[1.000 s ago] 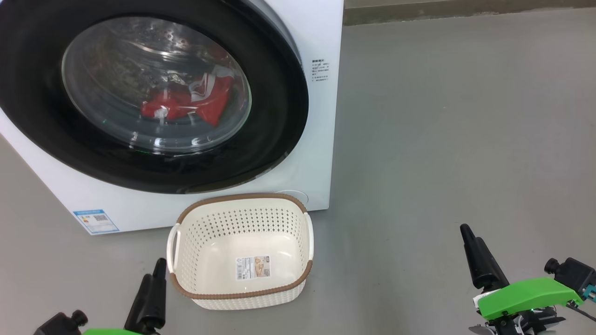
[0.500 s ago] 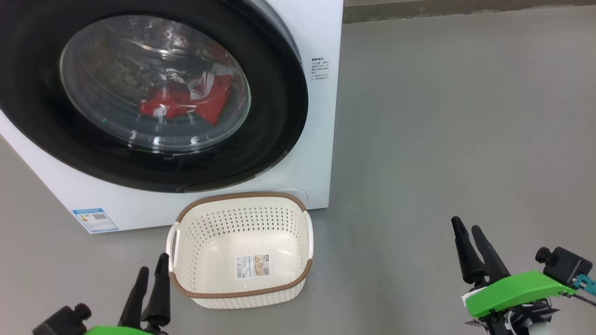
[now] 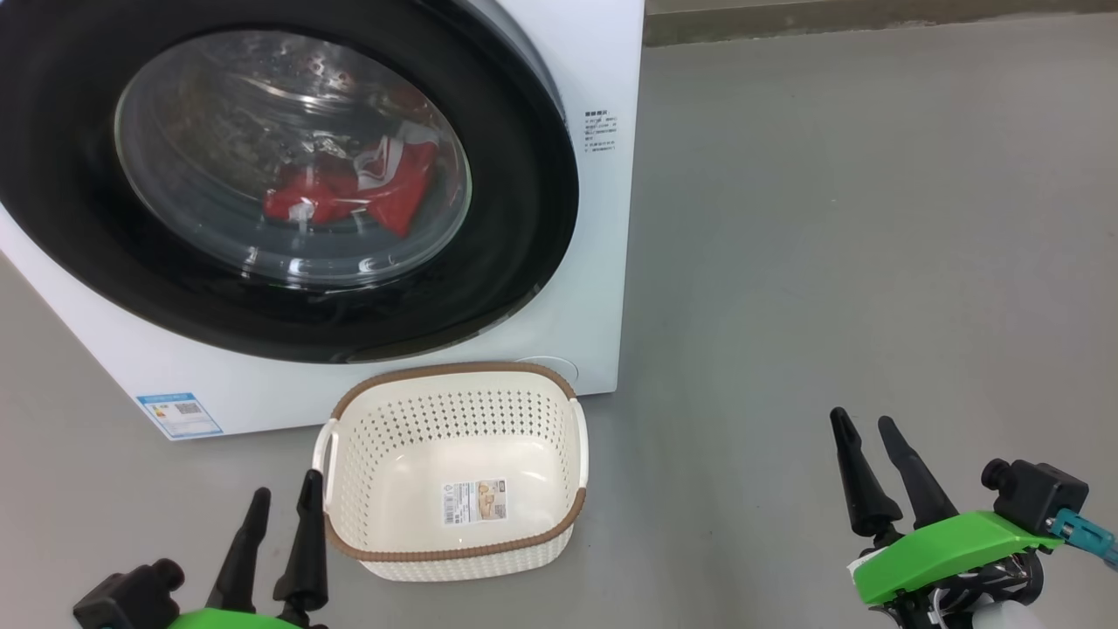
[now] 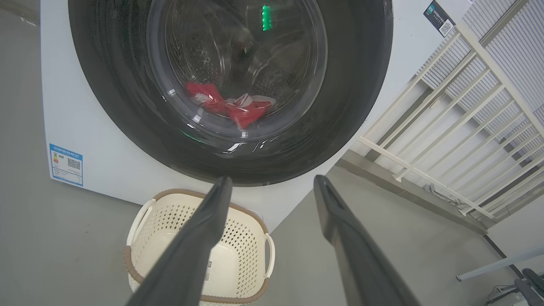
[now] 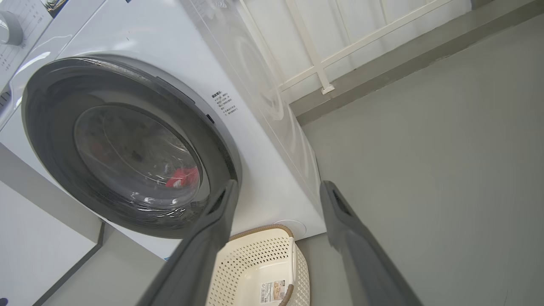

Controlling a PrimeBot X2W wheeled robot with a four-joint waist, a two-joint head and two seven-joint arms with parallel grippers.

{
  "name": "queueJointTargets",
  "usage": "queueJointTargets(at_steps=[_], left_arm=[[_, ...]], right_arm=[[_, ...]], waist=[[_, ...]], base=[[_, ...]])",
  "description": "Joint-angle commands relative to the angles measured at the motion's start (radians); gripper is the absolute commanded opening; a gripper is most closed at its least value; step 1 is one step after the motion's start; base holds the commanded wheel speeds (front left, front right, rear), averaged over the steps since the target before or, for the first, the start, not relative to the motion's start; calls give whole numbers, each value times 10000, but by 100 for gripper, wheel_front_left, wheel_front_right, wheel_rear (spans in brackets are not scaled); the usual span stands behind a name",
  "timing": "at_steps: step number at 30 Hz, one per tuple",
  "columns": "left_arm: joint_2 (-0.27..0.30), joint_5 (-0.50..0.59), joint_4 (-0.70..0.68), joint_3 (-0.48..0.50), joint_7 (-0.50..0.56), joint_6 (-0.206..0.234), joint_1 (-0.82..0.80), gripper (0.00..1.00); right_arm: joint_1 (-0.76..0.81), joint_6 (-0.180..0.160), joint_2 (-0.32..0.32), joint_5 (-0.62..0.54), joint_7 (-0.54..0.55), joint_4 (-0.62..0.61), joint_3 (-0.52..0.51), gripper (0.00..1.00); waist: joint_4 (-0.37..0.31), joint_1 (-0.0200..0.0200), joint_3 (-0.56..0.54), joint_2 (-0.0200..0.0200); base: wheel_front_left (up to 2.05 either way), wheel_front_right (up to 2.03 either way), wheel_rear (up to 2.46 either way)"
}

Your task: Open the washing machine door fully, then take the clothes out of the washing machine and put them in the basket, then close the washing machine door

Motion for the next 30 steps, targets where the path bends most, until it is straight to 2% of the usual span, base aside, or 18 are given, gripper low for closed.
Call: queueJointTargets(at_steps=[1, 30], left_arm=[[172, 354, -336, 156, -132, 80, -413, 100], [244, 4066, -714, 306, -1019, 215, -654, 100]], right_arm=[[-525, 3, -123, -357, -148, -237, 157, 100], [-870, 3, -196, -4159, -1030, -497, 622, 100]], waist=[[3, -1, -5, 0], [-38, -1, 191, 0]], base=[[0, 0, 0], [0, 0, 0]])
